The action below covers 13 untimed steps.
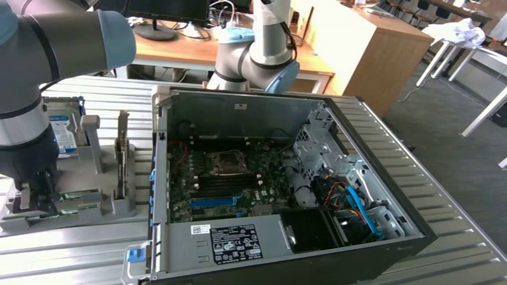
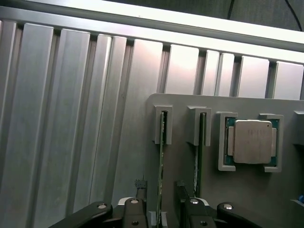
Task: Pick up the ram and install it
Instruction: 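Pick up the ram and move it above insertion slot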
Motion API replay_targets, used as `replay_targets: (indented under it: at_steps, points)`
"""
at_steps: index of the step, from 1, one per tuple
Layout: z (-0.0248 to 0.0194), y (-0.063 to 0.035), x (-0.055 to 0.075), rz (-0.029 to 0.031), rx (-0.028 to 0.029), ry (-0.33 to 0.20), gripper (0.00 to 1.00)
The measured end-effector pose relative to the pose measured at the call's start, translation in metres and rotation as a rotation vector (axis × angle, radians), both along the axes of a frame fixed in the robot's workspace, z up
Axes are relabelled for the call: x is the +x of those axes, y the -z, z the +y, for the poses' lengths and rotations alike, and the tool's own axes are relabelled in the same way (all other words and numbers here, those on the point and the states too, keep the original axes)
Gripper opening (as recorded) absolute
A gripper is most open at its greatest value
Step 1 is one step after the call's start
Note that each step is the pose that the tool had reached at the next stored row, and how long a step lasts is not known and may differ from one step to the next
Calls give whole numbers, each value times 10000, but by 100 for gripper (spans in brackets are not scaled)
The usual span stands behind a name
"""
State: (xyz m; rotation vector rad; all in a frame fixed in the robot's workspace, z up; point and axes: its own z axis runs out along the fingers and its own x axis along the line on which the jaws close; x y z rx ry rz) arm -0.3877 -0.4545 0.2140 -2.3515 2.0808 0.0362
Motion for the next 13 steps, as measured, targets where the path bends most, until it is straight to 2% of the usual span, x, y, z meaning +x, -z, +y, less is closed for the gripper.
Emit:
replay_targets:
  at_steps: [13]
  points:
    - [-7, 136, 0, 2, -2, 0, 36]
